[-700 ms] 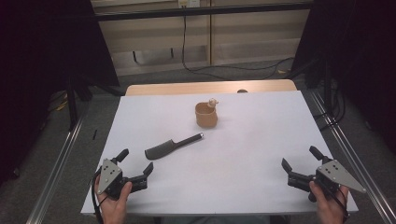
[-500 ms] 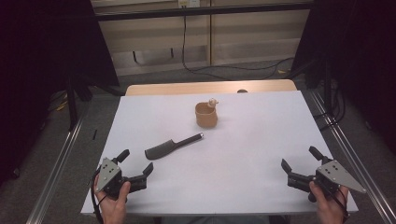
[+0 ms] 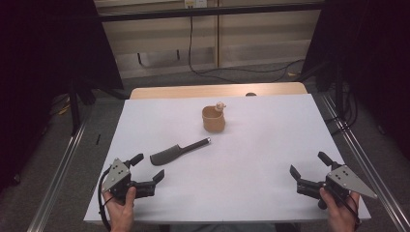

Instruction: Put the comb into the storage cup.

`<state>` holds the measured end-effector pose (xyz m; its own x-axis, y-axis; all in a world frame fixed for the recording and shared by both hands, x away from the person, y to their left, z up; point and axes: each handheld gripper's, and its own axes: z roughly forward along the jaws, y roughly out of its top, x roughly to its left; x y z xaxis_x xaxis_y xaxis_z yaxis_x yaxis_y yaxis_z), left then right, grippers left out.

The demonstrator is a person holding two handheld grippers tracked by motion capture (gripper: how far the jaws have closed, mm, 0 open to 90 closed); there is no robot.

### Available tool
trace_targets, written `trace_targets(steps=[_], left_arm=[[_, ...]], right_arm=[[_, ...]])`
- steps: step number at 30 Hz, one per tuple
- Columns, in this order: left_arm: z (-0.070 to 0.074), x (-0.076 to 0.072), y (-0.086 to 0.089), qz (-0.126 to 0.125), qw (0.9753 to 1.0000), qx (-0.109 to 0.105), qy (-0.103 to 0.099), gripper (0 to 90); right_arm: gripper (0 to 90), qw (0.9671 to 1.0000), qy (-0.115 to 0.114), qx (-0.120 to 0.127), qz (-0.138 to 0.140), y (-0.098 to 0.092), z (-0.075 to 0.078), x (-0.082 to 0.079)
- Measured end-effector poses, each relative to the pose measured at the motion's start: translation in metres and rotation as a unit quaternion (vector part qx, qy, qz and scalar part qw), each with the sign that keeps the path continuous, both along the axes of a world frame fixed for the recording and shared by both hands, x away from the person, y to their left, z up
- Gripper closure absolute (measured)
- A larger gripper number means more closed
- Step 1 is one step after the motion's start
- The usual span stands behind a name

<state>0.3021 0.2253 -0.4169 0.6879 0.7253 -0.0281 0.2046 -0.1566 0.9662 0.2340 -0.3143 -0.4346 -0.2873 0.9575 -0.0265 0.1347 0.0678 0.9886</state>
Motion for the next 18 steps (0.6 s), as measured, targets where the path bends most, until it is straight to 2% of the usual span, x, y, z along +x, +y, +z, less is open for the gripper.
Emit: trace_targets(steps=[2,6,7,9,11,14,16,18], left_arm=[[0.002,0.001,-0.002,-0.016,0.9999,0.001,0.007,5.9],[0.002,0.001,-0.006,-0.028,0.9995,0.006,0.009,5.1],[0.002,0.004,-0.008,-0.044,0.9989,0.011,0.012,5.0],[0.003,0.007,-0.010,-0.051,0.9984,0.019,0.016,4.6],[0.004,0.010,-0.009,-0.056,0.9980,0.008,0.029,4.6],[0.005,0.015,-0.008,-0.054,0.9978,0.011,0.037,4.0],[0.004,0.019,-0.007,-0.058,0.9969,0.004,0.054,3.4],[0.005,0.021,-0.006,-0.070,0.9962,0.001,0.053,3.2]], right_arm=[[0.0,1.0000,0.000,-0.001,0.000,0.000,0.000,0.000],[0.0,1.0000,0.000,-0.002,0.004,0.001,0.000,0.000],[0.0,1.0000,0.000,-0.003,0.008,0.001,0.000,0.000],[0.0,0.9999,0.005,-0.006,0.008,0.002,-0.001,0.001],[0.0,0.9999,0.005,-0.010,0.011,0.003,-0.001,0.001],[0.0,0.9998,0.006,-0.013,0.016,0.005,-0.001,0.000],[0.0,0.9996,0.007,-0.016,0.021,0.007,-0.001,0.000],[0.0,0.9996,0.007,-0.018,0.021,0.008,-0.001,0.001]])
